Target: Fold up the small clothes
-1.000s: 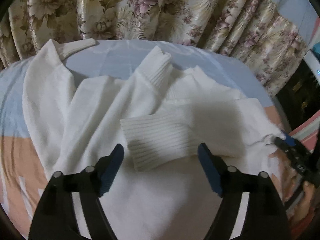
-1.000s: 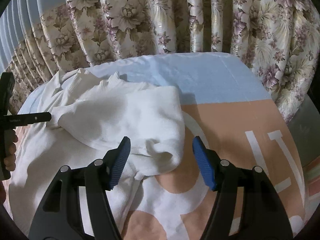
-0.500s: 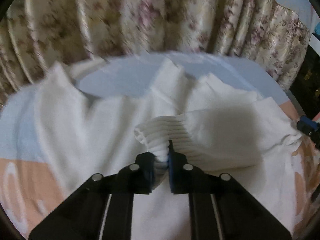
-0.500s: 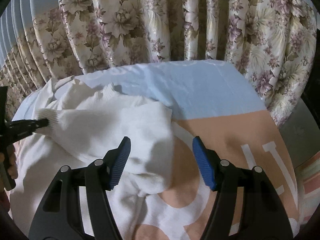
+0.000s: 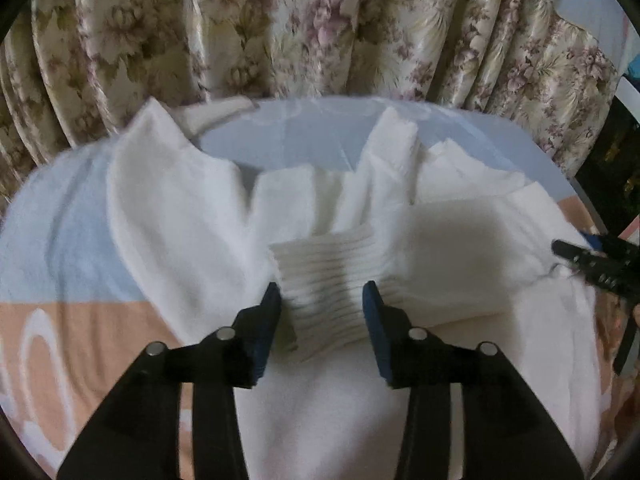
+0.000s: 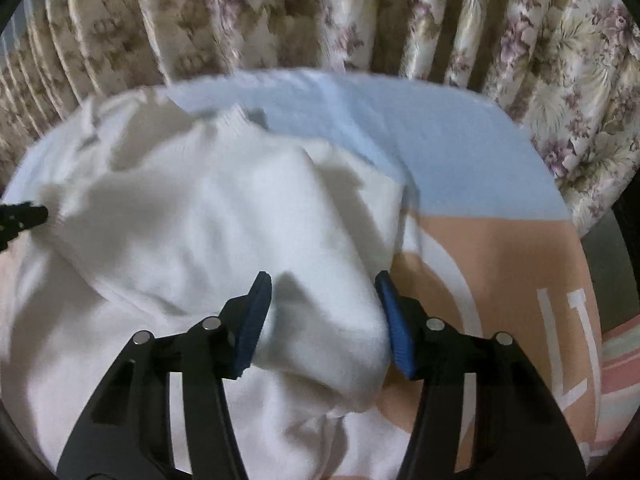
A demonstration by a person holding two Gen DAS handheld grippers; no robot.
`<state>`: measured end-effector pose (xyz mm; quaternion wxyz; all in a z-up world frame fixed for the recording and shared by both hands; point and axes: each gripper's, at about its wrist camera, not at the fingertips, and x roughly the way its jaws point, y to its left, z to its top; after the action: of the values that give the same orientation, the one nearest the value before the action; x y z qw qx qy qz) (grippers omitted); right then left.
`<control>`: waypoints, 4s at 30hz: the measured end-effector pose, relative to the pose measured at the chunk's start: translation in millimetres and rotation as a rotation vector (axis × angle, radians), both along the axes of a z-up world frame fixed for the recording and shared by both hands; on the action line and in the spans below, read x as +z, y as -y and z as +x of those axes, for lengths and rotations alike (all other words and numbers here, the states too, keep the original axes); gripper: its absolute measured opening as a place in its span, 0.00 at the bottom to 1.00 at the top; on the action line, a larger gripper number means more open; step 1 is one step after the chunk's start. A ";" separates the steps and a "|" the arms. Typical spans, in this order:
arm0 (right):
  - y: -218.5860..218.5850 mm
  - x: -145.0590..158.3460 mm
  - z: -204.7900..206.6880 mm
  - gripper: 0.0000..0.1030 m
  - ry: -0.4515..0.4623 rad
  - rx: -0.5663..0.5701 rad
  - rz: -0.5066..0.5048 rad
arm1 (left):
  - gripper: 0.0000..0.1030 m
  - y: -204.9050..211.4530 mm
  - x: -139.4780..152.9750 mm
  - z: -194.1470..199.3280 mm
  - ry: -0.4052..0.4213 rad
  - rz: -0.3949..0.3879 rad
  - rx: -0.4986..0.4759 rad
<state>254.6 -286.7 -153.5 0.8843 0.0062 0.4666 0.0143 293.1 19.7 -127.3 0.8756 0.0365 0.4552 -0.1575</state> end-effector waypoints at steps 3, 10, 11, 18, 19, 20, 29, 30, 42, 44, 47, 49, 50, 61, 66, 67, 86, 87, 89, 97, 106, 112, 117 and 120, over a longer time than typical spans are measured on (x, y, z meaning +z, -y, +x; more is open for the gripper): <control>-7.0 15.9 -1.1 0.56 0.040 0.017 -0.012 | 0.68 -22.4 13.1 6.9 0.037 0.011 0.049; -27.9 10.1 11.8 0.57 0.035 0.049 -0.007 | 0.69 -99.8 -10.5 93.6 0.004 0.103 0.269; -31.1 8.1 13.3 0.57 0.031 0.056 -0.010 | 0.69 -106.5 -14.7 102.4 -0.009 0.104 0.280; -38.5 2.3 13.6 0.57 0.025 0.067 -0.027 | 0.30 -125.2 -38.3 137.8 -0.060 0.049 0.263; -39.7 2.8 13.0 0.57 0.028 0.069 -0.032 | 0.11 -121.3 -36.3 136.7 -0.057 0.038 0.237; -40.6 3.2 12.9 0.57 0.031 0.072 -0.034 | 0.11 -114.7 -34.3 134.2 -0.048 0.044 0.219; -42.8 12.1 5.7 0.57 0.055 0.085 -0.014 | 0.11 -56.0 47.4 65.0 0.188 0.060 0.034; -41.5 13.5 3.8 0.57 0.059 0.081 -0.008 | 0.11 -43.1 55.7 49.8 0.209 0.067 -0.001; -38.4 15.5 -8.7 0.57 0.028 0.079 0.084 | 0.15 81.3 -23.2 -64.9 0.008 0.125 -0.253; -43.5 18.6 -8.2 0.57 0.035 0.095 0.111 | 0.30 76.3 -22.4 -70.4 0.002 0.093 -0.247; -62.2 24.4 -3.6 0.57 0.048 0.152 0.134 | 0.45 57.0 -11.9 -73.6 0.022 0.058 -0.209; -81.4 27.7 1.9 0.57 0.055 0.197 0.143 | 0.45 43.9 -0.9 -72.3 0.043 0.041 -0.179; -95.1 30.3 6.9 0.57 0.059 0.229 0.153 | 0.47 37.0 3.0 -68.2 0.051 0.037 -0.161; -204.4 21.2 59.1 0.55 -0.009 0.414 0.171 | 0.50 -9.6 -18.3 -7.0 -0.028 0.136 0.087; -209.3 2.3 69.3 0.17 -0.060 0.392 0.171 | 0.58 -5.1 -24.1 -11.3 -0.022 0.163 0.089; -204.0 5.2 66.3 0.17 -0.044 0.388 0.188 | 0.60 -5.4 -25.2 -10.1 -0.023 0.164 0.091; -62.4 29.1 -52.9 0.44 0.061 0.042 0.335 | 0.70 0.5 -28.0 -11.8 -0.025 0.185 0.111; -59.1 31.8 -46.2 0.47 0.068 0.037 0.330 | 0.70 1.5 -28.4 -12.1 -0.026 0.190 0.108; -53.4 36.7 -27.7 0.55 0.073 0.011 0.314 | 0.70 1.2 -28.7 -12.5 -0.025 0.195 0.104; -59.9 -1.7 50.6 0.12 -0.080 0.035 0.372 | 0.71 2.9 -28.7 -12.5 -0.029 0.198 0.106; -37.7 55.6 -12.0 0.08 0.303 -0.043 0.132 | 0.71 -1.8 -22.5 -11.0 -0.034 0.155 0.106; -4.0 15.9 -50.1 0.09 0.135 -0.093 0.188 | 0.77 -3.3 -1.0 1.6 -0.011 0.089 0.108; -4.1 4.3 -70.4 0.18 0.075 -0.103 0.234 | 0.77 14.6 -5.2 31.0 -0.051 0.101 0.058; 0.4 13.0 -79.7 0.29 0.101 -0.132 0.237 | 0.73 25.2 -14.3 40.4 -0.073 0.099 0.017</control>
<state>174.9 -287.1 -140.5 0.8987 0.1407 0.4152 0.0114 333.5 -5.6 -141.6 0.8567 0.0700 0.4945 -0.1288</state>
